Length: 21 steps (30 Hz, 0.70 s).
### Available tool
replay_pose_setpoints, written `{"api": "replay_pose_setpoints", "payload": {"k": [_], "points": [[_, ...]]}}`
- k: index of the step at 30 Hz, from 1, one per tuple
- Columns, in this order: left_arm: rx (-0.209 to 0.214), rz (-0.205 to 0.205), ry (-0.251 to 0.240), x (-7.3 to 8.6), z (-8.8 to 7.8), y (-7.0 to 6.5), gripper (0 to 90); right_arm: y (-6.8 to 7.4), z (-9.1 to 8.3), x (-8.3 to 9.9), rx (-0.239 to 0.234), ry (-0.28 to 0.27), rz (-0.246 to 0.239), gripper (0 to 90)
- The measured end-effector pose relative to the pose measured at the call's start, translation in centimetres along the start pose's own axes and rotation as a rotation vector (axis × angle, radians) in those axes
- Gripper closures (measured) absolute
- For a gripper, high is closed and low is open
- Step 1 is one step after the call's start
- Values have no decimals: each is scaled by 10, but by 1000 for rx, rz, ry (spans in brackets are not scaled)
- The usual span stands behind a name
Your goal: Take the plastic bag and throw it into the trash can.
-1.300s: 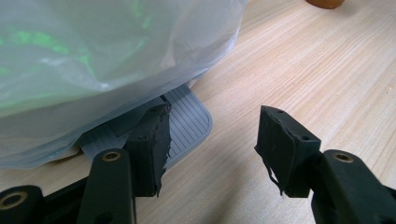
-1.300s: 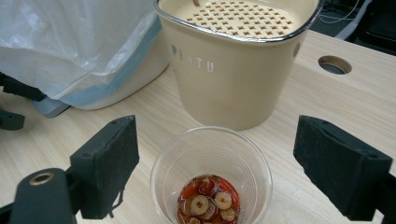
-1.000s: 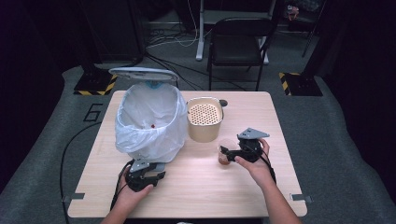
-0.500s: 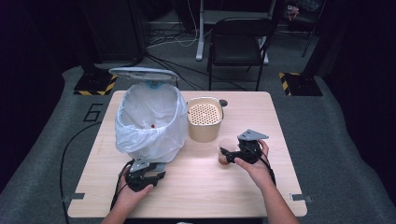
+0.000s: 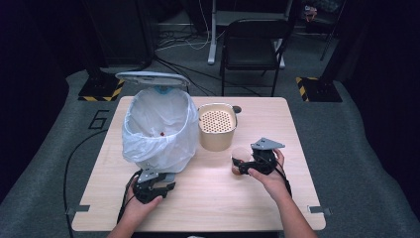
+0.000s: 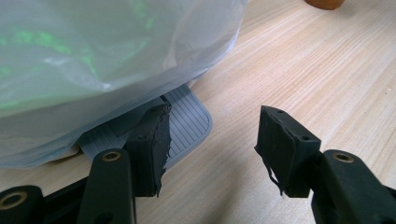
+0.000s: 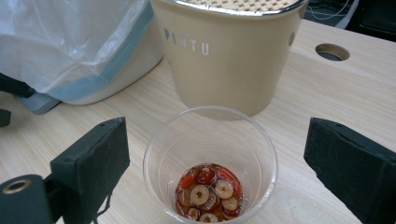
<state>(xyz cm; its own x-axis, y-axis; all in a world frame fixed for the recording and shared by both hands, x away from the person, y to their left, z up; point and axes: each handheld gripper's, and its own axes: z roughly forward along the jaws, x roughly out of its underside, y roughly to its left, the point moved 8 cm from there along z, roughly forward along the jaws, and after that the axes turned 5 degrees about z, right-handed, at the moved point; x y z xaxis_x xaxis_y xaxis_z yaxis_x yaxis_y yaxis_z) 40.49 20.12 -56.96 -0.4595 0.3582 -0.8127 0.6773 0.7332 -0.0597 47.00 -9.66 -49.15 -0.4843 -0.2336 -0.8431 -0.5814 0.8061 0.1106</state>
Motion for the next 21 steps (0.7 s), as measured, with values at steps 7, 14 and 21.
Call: {"api": "replay_pose_setpoints", "payload": {"k": [7,14,21], "points": [[1,-2,3,0,0,0,442,2,10,8,14,48,-14,54],[0,0,0,0,0,0,442,2,16,11,7,65,-12,75],[1,0,0,0,0,0,442,4,25,17,14,93,-28,137]]}}
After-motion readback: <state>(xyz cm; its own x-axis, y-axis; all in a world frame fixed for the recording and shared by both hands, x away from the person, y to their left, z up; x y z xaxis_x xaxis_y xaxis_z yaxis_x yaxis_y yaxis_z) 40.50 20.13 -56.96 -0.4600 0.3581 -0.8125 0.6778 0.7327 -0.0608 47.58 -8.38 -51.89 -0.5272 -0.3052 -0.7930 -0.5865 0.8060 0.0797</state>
